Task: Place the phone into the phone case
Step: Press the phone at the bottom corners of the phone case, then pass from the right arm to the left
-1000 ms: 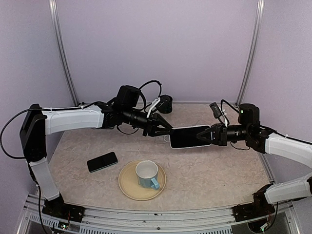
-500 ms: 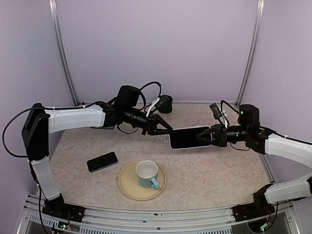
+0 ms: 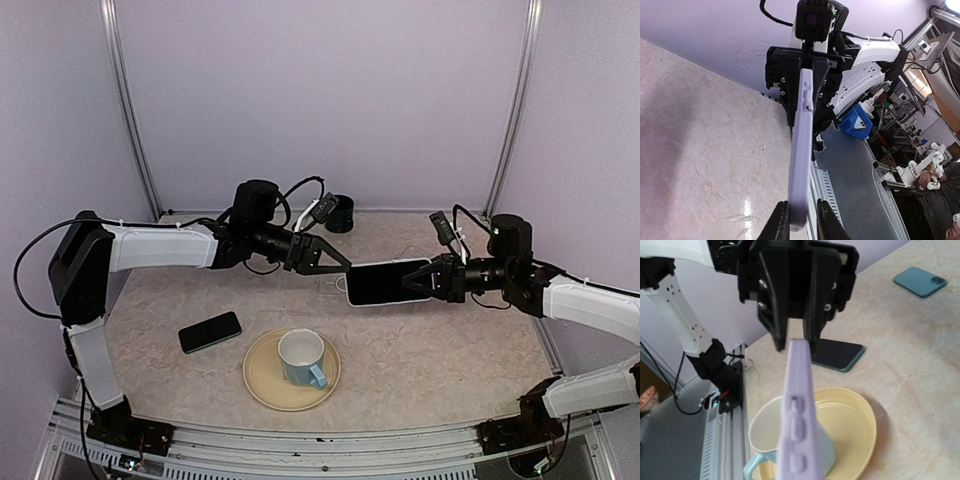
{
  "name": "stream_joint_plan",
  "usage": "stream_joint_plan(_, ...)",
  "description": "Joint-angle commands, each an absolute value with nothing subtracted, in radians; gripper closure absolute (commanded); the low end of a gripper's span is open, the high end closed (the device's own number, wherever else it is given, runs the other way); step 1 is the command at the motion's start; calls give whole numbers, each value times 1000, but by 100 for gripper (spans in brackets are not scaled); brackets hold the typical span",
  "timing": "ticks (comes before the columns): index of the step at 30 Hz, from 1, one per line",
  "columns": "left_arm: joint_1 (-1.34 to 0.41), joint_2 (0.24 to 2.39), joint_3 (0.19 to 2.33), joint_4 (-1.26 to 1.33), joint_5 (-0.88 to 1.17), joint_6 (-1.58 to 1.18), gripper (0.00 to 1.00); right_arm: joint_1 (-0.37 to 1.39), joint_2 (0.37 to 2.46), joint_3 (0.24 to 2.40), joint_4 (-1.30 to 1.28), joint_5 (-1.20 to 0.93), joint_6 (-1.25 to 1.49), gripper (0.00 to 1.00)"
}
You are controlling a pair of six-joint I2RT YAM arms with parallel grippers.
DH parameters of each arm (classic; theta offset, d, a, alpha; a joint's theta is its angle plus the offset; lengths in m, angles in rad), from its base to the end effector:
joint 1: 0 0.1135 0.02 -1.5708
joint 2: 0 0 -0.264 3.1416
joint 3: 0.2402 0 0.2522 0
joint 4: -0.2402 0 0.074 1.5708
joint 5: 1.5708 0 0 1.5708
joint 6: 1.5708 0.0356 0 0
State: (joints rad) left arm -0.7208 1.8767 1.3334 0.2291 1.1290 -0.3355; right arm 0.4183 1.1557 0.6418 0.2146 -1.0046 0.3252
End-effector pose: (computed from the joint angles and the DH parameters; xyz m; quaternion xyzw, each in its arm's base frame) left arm 0.2981 -0.3047 0.2624 0.4395 0.6107 -0.6241 0.2108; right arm 0.2120 0.1271 0.2595 -0.3184 0.6912 0.5500 0.3442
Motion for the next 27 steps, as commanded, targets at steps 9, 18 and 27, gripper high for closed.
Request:
stream_joint_plan(9, -652, 1808, 1316, 277, 1137, -386, 51, 410, 1150, 649, 196, -964, 335, 100)
stream_joint_plan(18, -656, 1757, 1396, -41, 928, -91, 1, 410, 1203, 706, 108, -988, 375, 100)
stream_joint_plan(27, -709, 1707, 1464, -231, 898, 200, 1, 410, 1259, 789, -48, -967, 308, 100)
